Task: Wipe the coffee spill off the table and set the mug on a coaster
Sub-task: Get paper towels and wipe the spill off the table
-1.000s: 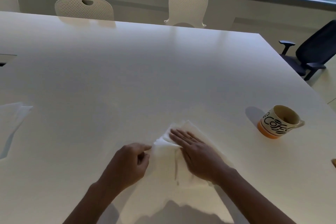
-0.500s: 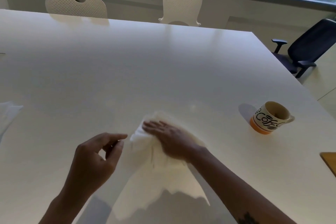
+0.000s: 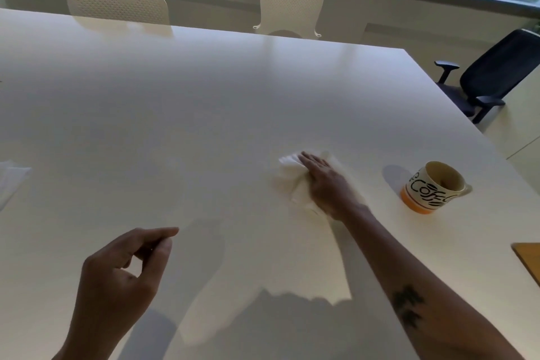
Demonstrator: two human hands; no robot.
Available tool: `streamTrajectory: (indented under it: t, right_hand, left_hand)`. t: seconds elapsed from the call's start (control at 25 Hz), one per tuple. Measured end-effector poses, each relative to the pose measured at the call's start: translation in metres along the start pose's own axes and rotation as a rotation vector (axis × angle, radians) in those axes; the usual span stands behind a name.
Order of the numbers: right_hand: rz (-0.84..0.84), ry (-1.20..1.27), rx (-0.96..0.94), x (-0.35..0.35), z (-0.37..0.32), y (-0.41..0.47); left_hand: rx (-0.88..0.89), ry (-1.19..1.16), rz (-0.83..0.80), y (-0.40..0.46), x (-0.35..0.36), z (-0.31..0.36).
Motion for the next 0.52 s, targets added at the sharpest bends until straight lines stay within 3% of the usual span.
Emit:
streamTrajectory:
  t: [0.2, 0.36, 0.4, 0.52]
  right_hand:
    - [-0.138, -0.018, -0.264, 0.049, -0.061, -0.022]
    - [-0.424, 0.172, -0.463, 0.046, -0.068, -0.091]
    - [-0.497, 0.266, -0.408, 0.040, -0.060, -0.102]
    - [-0.614, 0.790, 0.037, 0.017, -0.028, -0.110]
  left_hand:
    - [0.044, -0.016, 0.016, 0.005, 0.004, 0.011]
    - [0.060, -0.032, 0.008, 0.005, 0.011, 0.019]
    - [0.061, -0.036, 0.005, 0.005, 0.012, 0.020]
    - [0.050, -0.049, 0.017, 0.006, 0.012, 0.023]
Point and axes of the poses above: each hand's wrist, its own y-axis towards the middle knuckle, its own x-axis out of the palm, z = x × y, the point moved 4 cm from there along y, towards the middle knuckle, and after that the axes turned 7 degrees about x, right-handed, at the moved point
